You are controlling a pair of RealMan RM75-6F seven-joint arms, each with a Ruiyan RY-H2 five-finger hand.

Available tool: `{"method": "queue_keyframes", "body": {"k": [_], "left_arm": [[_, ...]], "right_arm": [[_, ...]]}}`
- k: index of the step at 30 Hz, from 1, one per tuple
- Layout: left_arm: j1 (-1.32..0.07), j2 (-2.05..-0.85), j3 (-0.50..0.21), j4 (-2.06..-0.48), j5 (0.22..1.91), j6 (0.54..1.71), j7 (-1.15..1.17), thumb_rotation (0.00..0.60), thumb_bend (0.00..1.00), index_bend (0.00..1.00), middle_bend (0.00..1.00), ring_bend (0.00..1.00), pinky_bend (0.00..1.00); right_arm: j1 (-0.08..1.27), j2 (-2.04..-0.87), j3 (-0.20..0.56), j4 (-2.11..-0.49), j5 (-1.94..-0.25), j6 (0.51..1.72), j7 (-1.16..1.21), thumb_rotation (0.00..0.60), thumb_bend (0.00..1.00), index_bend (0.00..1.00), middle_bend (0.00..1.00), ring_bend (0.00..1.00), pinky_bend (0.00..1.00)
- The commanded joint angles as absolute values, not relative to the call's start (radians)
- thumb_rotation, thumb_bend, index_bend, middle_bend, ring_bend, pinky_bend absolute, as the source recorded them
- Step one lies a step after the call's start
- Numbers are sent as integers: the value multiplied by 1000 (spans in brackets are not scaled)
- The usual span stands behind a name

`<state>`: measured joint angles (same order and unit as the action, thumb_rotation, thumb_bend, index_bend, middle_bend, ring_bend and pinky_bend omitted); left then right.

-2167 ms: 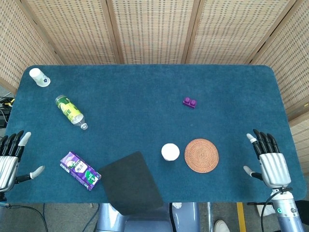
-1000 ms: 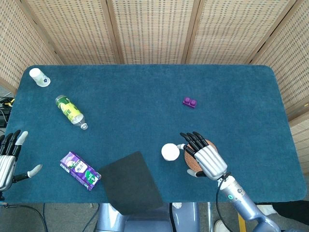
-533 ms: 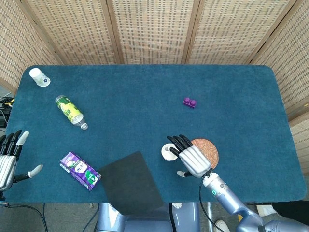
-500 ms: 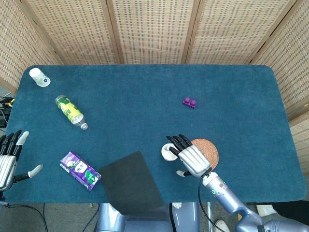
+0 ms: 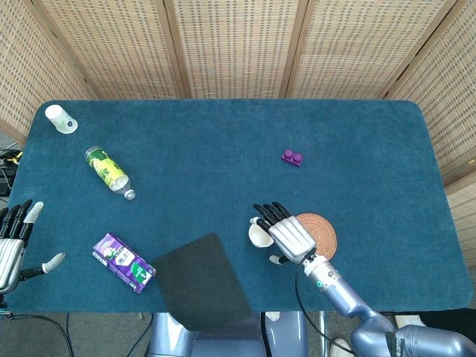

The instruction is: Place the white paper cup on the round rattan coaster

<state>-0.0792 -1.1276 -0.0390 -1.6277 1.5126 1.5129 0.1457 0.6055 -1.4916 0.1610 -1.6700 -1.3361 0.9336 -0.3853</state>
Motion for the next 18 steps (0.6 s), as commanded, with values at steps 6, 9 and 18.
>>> {"method": "queue_keyframes", "body": {"k": [6,9,18], "left_arm": [[-81,-1128,-39,-1621,1508,1508,140,0,62,0,0,0,0],[-82,-1130,-38,-1620,1511,1507,141,0,61,0,0,0,0],[-82,-1131,-39,-1620,1511,1508,142,0,62,0,0,0,0]], "right_arm": [[646,-1511,164,-1629,-1249,895,-425,600,33,167,0,0,0],[654,-1516,159,-1616,-1236,892,-430,600,33,168,0,0,0],[673,-1536,146,-1585,-1212,891,-421,600,32,282,92,8,57]]}}
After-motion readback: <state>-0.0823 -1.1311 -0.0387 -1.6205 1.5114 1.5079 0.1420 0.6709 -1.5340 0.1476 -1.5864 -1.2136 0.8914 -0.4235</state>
